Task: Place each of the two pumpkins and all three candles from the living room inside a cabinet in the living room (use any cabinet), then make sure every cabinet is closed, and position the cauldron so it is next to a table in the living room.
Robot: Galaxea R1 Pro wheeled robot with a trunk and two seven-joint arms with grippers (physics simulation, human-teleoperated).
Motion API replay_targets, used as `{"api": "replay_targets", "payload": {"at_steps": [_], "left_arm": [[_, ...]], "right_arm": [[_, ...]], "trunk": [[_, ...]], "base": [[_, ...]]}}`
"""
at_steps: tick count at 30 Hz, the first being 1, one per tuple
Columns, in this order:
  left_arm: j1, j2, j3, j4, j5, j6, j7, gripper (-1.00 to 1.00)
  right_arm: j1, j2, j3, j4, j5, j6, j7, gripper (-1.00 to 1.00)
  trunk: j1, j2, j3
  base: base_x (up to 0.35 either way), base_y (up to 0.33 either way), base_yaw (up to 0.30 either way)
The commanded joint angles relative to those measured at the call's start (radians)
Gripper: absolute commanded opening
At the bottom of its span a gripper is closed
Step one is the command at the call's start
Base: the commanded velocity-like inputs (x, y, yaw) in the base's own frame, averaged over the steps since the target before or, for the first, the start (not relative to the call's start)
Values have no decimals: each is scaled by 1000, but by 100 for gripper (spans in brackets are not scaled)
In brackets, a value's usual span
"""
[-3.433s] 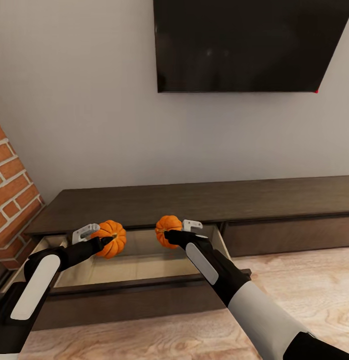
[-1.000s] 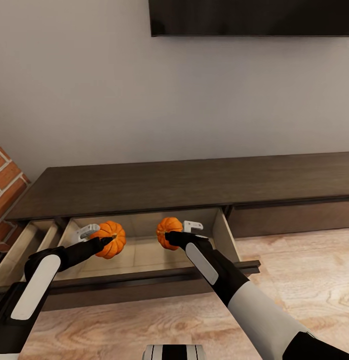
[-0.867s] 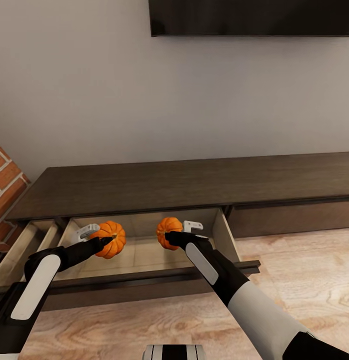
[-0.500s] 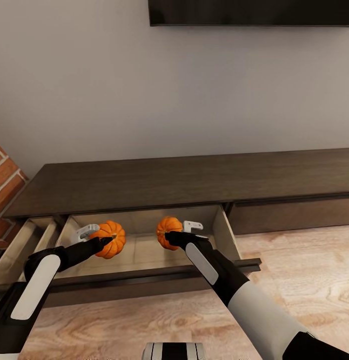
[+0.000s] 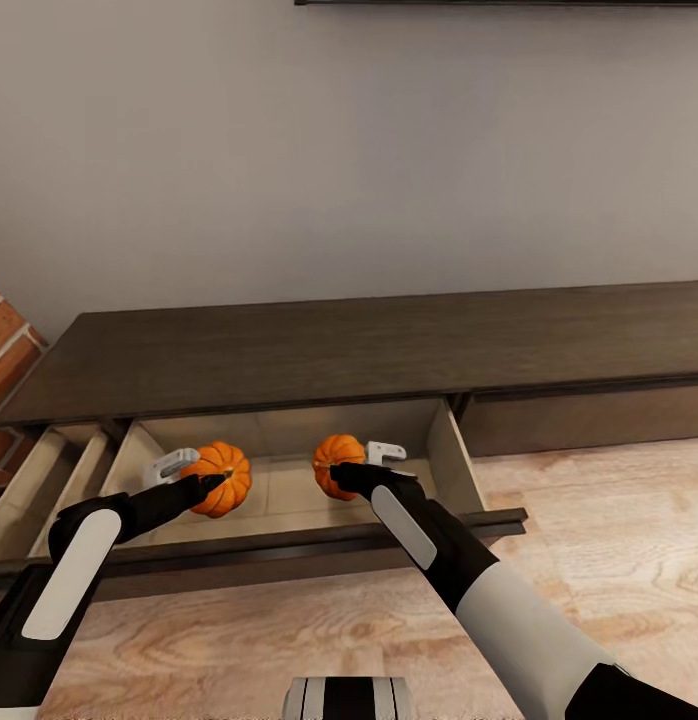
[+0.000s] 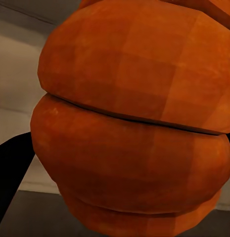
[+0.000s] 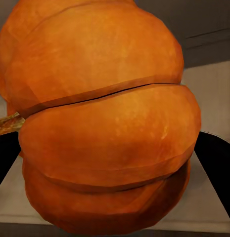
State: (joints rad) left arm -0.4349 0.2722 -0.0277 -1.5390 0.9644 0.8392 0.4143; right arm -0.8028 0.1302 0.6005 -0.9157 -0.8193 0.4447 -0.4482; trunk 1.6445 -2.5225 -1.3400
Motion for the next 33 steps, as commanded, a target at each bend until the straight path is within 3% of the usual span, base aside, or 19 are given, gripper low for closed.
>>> {"api": "replay_targets", "payload": {"at_steps": [1,4,5,18,19,27,33], "left_arm": [[-1,1,-1,-1,11,0,11,-100],[-1,1,-1,-1,11,0,12,-100],[-1,1,-1,-1,11,0,12,-100],[-1,1,-1,-1,11,0,12,-100],[-1,1,-1,-1,11,0,12,100],[-1,1,0,-1,11,0,12,100],[-1,1,0,-1,11,0,11,100]], "right_arm": [[-1,0,2,-2,-8,0,-9,-100],[-1,0,2,-2,-8,0,-9,-100],[-1,0,2,-2,-8,0,-9,100],[-1,-1,2,-2,-10,0,-9,100],[-1,-1,2,-2,-10,0,-9,100],[-1,-1,2,-2,-13,0,-9,100],[-1,-1,2,-2,-14,0,-9,100]], "trunk": [[0,-1,-5],[1,-1,-16],[1,-1,-16],[1,-1,-16],[1,-1,-16],[1,-1,-16],[-1,0,7]], "base": [[0,0,0],[0,0,0],[0,0,0],[0,0,0],[0,0,0],[0,0,0],[0,0,0]]}}
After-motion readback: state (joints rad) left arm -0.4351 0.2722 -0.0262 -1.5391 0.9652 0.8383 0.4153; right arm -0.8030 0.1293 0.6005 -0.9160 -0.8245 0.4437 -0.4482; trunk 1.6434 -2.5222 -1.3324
